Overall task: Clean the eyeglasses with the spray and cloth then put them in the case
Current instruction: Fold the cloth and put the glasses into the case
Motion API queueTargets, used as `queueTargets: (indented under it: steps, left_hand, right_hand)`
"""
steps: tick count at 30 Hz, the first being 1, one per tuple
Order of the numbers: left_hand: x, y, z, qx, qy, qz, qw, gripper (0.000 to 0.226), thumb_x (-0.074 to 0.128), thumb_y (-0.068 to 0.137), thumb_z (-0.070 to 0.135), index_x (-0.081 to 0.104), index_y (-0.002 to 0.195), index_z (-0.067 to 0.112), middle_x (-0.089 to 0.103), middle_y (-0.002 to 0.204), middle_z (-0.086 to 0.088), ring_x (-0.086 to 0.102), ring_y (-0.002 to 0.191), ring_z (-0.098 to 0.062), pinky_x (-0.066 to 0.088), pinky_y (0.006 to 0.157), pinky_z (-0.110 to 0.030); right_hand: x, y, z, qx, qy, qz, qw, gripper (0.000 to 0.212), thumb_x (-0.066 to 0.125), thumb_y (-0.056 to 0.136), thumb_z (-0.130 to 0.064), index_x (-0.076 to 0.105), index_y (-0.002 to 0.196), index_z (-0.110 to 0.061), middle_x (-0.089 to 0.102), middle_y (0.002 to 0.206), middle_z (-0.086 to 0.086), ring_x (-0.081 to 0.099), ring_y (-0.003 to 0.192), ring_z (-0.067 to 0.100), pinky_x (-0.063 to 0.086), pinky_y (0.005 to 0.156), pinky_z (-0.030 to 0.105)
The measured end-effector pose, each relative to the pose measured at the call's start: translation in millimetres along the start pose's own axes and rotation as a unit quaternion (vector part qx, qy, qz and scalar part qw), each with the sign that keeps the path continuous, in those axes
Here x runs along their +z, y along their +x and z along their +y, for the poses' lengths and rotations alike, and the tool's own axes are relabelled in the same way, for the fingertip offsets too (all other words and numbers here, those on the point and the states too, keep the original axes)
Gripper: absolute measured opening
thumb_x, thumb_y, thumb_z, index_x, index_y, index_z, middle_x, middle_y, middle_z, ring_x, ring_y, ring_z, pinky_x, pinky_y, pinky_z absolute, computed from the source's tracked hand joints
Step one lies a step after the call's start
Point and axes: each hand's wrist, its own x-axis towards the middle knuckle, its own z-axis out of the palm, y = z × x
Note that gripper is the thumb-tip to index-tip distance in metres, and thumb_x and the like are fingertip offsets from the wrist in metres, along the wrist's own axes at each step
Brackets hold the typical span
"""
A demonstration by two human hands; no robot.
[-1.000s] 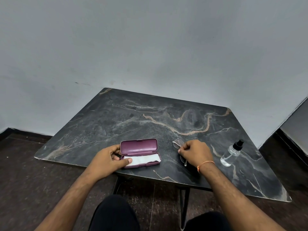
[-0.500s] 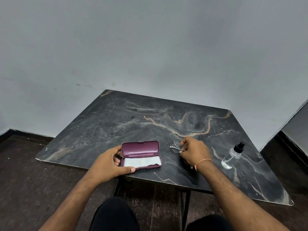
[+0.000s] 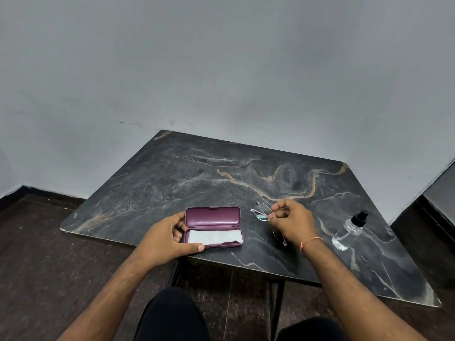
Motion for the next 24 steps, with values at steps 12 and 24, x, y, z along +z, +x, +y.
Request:
queueTargets:
  steps: [12, 24]
  left_hand:
    - [3, 1, 1, -0.006, 0.010, 0.010, 1.000, 0.078, 0.099, 0.050, 0.067, 0.063, 0.119, 0.064, 0.070, 0.095, 0.008, 0.056, 0.067, 0.003, 0.051, 0.066, -0.014]
    - [0, 0, -1, -0.007, 0.005, 0.002, 1.000, 0.079, 0.100, 0.051, 0.061, 0.071, 0.124, 0.052, 0.073, 0.099, 0.003, 0.056, 0.068, 0.003, 0.051, 0.067, -0.015]
  right_hand:
    - [49, -23, -75, -0.245, -0.107, -0.191, 0.944, 0.027, 0.077, 0.082, -0.004, 0.074, 0.101, -0.023, 0.081, 0.090, -0.006, 0.071, 0.076, 0.004, 0.058, 0.078, 0.022]
    - [87, -33, -81, -0.350, -0.311, -0.187, 0.864, 0.029, 0.058, 0.094, -0.020, 0.066, 0.121, -0.027, 0.079, 0.108, -0.001, 0.070, 0.103, 0.031, 0.058, 0.081, 0.043]
